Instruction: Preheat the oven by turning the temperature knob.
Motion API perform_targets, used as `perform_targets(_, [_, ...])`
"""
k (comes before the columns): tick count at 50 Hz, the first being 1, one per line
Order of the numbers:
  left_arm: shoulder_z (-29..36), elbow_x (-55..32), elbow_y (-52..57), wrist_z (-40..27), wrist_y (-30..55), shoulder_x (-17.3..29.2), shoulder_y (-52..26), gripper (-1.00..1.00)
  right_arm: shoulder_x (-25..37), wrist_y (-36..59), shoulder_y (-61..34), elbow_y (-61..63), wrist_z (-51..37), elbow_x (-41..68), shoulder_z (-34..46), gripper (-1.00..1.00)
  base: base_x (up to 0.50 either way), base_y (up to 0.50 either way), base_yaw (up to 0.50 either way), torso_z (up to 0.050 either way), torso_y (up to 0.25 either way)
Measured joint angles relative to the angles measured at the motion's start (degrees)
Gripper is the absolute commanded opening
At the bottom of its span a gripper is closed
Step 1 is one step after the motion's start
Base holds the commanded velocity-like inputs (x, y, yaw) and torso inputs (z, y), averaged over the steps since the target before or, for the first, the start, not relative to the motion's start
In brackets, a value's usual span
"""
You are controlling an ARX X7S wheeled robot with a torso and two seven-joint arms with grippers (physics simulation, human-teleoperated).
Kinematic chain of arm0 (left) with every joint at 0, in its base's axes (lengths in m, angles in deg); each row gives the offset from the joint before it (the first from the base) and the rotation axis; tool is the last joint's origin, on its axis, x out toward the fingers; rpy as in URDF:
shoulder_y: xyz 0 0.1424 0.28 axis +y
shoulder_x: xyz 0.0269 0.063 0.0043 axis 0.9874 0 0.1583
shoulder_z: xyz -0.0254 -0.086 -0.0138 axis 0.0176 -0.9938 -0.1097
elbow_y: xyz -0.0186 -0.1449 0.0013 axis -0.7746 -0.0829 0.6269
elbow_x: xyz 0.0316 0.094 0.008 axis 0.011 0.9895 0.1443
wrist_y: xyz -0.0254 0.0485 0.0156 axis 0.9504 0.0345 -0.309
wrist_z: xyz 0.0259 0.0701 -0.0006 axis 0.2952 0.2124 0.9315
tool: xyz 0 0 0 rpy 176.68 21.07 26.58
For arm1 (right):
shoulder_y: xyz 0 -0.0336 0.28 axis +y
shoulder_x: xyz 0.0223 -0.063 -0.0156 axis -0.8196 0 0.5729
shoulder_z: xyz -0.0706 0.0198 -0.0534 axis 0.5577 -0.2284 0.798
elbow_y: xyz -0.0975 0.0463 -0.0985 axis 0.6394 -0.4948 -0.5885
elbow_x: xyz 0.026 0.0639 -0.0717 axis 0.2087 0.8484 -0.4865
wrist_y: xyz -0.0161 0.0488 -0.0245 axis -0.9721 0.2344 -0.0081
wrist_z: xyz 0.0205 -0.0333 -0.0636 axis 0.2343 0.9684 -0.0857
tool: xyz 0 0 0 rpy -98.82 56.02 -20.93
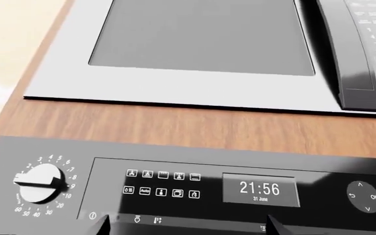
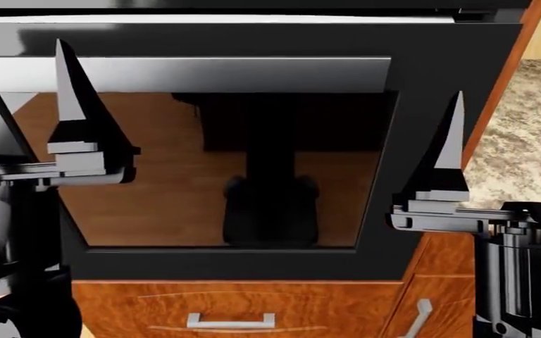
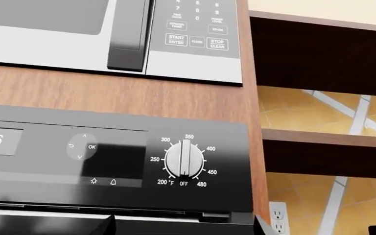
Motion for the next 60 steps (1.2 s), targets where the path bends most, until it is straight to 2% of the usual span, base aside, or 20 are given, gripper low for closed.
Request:
perform_targets(43, [-0.4,-3.4,0.7,-0.2,-1.2,1.6,0.1,1.00,1.2,2.6,-1.2,0.2,-2.3,1.0,1.0,1.00,0.00,0.00,0.00,0.048,0.000])
perform_targets(56, [-0.6,-3.9,1.2,-1.2,-0.2,1.9,-0.2,1.00,1.5,2.8,-1.0,1.1,-3.0,2.4,0.7,1.00,0.47,0.00,0.00,0.022,0.000])
perform_targets(60, [-0.6,-4.1,1.3,-1.4,0.0,2.0,-0.3,1.00,1.8,2.9,-1.0,1.0,-3.2,2.5,0.9,1.00,0.00,0.00,0.00,0.015,0.000])
